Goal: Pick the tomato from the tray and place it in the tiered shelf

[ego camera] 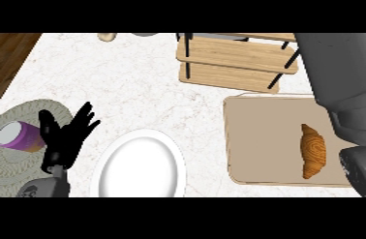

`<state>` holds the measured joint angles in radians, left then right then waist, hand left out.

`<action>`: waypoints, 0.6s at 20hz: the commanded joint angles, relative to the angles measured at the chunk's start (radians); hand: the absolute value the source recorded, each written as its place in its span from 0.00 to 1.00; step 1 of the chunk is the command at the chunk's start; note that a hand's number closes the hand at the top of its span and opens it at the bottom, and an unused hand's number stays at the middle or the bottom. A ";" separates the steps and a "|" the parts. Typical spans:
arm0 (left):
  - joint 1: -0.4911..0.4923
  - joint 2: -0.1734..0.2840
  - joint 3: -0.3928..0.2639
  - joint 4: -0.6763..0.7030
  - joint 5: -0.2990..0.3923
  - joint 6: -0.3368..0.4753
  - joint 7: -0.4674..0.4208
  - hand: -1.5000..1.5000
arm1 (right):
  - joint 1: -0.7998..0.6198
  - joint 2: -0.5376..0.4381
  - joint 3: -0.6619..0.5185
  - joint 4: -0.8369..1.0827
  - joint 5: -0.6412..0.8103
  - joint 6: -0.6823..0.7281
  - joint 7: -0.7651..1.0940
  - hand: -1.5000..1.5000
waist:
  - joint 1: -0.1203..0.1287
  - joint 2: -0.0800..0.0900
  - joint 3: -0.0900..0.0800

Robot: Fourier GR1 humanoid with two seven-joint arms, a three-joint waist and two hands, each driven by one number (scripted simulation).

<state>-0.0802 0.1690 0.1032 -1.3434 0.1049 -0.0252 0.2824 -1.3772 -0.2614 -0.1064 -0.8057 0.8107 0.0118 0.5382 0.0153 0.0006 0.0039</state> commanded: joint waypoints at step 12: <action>0.022 -0.009 0.000 -0.017 -0.003 0.004 0.022 0.50 | -0.022 0.003 -0.173 0.003 -0.113 -0.173 0.031 0.00 | -0.002 0.002 -0.004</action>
<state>-0.0642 0.1615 0.0986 -1.3732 0.1003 -0.0222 0.2960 -1.3865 -0.2672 -0.2191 -0.7954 0.7540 -0.1200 0.5644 0.0145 0.0004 0.0034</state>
